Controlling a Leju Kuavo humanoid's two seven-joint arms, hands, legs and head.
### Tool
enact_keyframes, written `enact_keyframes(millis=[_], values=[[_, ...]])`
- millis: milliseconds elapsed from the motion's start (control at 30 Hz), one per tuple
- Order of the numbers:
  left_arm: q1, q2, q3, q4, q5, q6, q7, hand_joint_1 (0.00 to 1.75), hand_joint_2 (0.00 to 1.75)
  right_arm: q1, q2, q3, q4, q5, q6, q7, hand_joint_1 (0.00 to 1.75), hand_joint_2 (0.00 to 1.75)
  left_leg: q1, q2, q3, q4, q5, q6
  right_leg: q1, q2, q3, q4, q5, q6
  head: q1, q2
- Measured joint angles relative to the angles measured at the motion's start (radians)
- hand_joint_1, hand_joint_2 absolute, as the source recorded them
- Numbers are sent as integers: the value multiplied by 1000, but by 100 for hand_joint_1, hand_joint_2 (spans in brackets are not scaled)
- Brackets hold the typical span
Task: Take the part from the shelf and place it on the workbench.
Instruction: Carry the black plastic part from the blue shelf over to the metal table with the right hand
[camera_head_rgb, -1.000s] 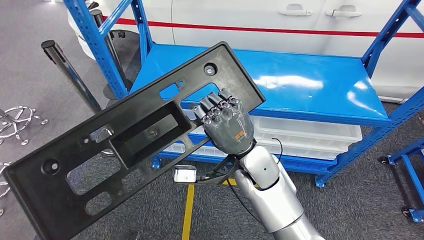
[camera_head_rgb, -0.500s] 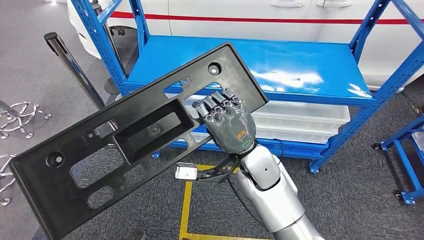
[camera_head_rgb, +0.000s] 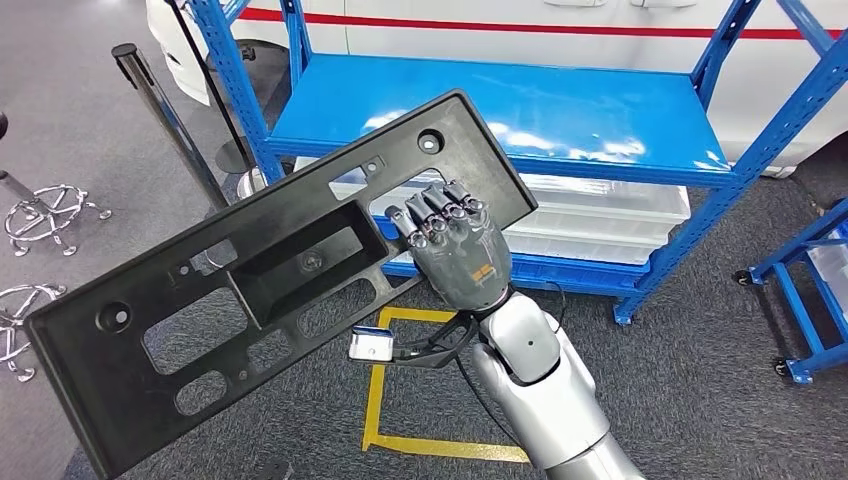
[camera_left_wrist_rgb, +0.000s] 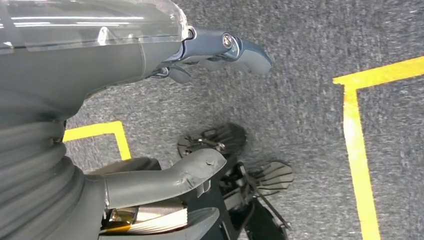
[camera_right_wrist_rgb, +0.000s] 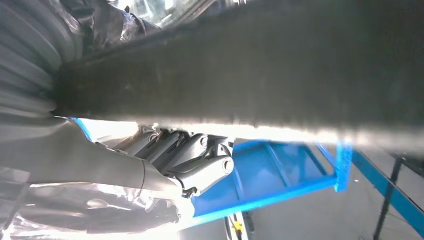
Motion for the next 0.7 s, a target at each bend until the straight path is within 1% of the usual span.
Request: enact_keyframes(millis=[33, 67, 100, 133, 167, 200, 233, 267, 300, 333, 367, 400, 433, 467, 500, 533, 567, 600, 633, 667, 700], values=[[-1, -1, 0, 0, -1, -1, 1, 0, 175, 0, -2, 0, 0, 1, 0, 2, 175, 175, 2, 3, -12, -2, 14, 7, 0, 1, -14, 36, -44, 3, 0, 0], [-1, -2, 0, 0, -1, -1, 2, 0, 175, 1, -3, 0, 0, 1, 0, 3, 175, 175, 0, 5, -27, -1, 26, 11, -1, 2, -30, 90, -98, 6, 0, 0], [-1, -2, 0, 0, -2, -2, 2, 0, 175, 2, -4, 0, 0, 2, 0, 4, 175, 175, -1, 6, -46, 2, 38, 14, -1, 2, -46, 157, -145, 8, 0, 0], [-1, -2, 0, 0, -3, -3, 2, 0, 175, 3, -6, 0, 0, 2, 0, 6, 175, 175, -2, 6, -66, 5, 50, 14, -1, 2, -56, 218, -171, 10, 0, 0], [-1, -2, 0, 0, -4, -4, 3, 0, 175, 4, -8, 0, 0, 2, 0, 9, 175, 175, -3, 6, -86, 10, 62, 14, -1, 2, -55, 257, -170, 12, 0, 0], [0, -2, 0, 0, -7, -5, 3, 0, 175, 5, -11, 0, 0, 2, 0, 13, 175, 175, -3, 7, -107, 17, 72, 12, -1, 2, -38, 266, -148, 12, 0, 0], [0, -3, 0, 0, -10, -5, 4, 0, 175, 6, -13, 0, 0, 2, 0, 16, 175, 175, -3, 7, -127, 25, 81, 10, -1, 2, -7, 242, -119, 11, 0, 0], [-1, -3, 0, 0, -13, -6, 5, 0, 175, 6, -14, 0, -1, 4, 0, 19, 175, 175, -3, 7, -145, 35, 88, 8, -1, 2, 39, 190, -102, 8, 0, 0], [-1, -4, 0, 0, -16, -6, 5, 0, 175, 7, -15, 0, -3, 6, 0, 21, 175, 175, -4, 6, -161, 44, 95, 4, 1, 2, 90, 122, -106, 5, 0, 0], [-1, -5, 0, 0, -19, -6, 6, 0, 175, 7, -16, 0, -5, 8, 0, 23, 175, 175, -5, 6, -171, 51, 101, -1, 3, 3, 131, 66, -119, 0, 0, 0], [-1, -5, 0, 0, -21, -7, 6, 0, 175, 8, -17, 0, -8, 10, 0, 25, 175, 175, -6, 6, -177, 56, 107, -6, 4, 4, 157, 23, -135, -4, 0, 0], [-1, -6, 0, 0, -23, -7, 7, 0, 175, 9, -17, 0, -11, 12, 0, 27, 175, 175, -5, 6, -180, 57, 115, -11, 8, 5, 166, 3, -142, -9, 0, 0], [0, -7, 0, 0, -24, -7, 7, 0, 175, 10, -18, 0, -12, 12, 0, 29, 175, 175, -5, 6, -181, 54, 124, -17, 8, 5, 161, 0, -136, -15, 0, 0], [0, -8, 0, 0, -24, -7, 8, 0, 175, 10, -19, 0, -13, 12, 0, 30, 175, 175, -3, 4, -186, 55, 127, -22, 7, 4, 154, -3, -127, -21, 0, 0], [1, -8, 0, 0, -24, -7, 8, 0, 175, 11, -19, 0, -14, 12, 0, 30, 175, 175, -3, 3, -195, 63, 115, -27, 6, 3, 145, -5, -115, -28, 0, 0], [2, -8, 0, 0, -24, -7, 8, 0, 175, 11, -19, 0, -14, 12, 0, 30, 175, 175, -2, 1, -207, 88, 82, -33, 3, 1, 132, -8, -102, -36, 0, 0], [2, -8, 0, 0, -24, -7, 9, 0, 175, 11, -19, 0, -14, 13, 0, 30, 175, 175, 2, 0, -221, 134, 31, -39, 2, 0, 119, -9, -89, -41, -1, 0], [2, -8, 0, 0, -24, -7, 9, 0, 175, 12, -19, 0, -14, 13, 0, 31, 175, 175, 3, 0, -235, 193, -23, -46, 2, 0, 103, -9, -77, -44, -1, 0], [2, -9, 0, 0, -24, -7, 9, 0, 175, 12, -19, 0, -14, 13, 0, 31, 175, 175, 5, 0, -245, 257, -66, -50, 3, -1, 88, -8, -65, -46, -1, 0], [2, -9, 0, 0, -24, -7, 9, 0, 175, 13, -19, 0, -14, 14, 0, 31, 175, 175, 6, 0, -247, 308, -83, -53, 3, -1, 73, -8, -53, -46, -1, 0], [2, -9, 0, 0, -24, -7, 9, 0, 175, 13, -19, 0, -14, 14, 0, 31, 175, 175, 6, 0, -240, 335, -77, -53, 4, -2, 58, -7, -42, -45, -1, 0]])
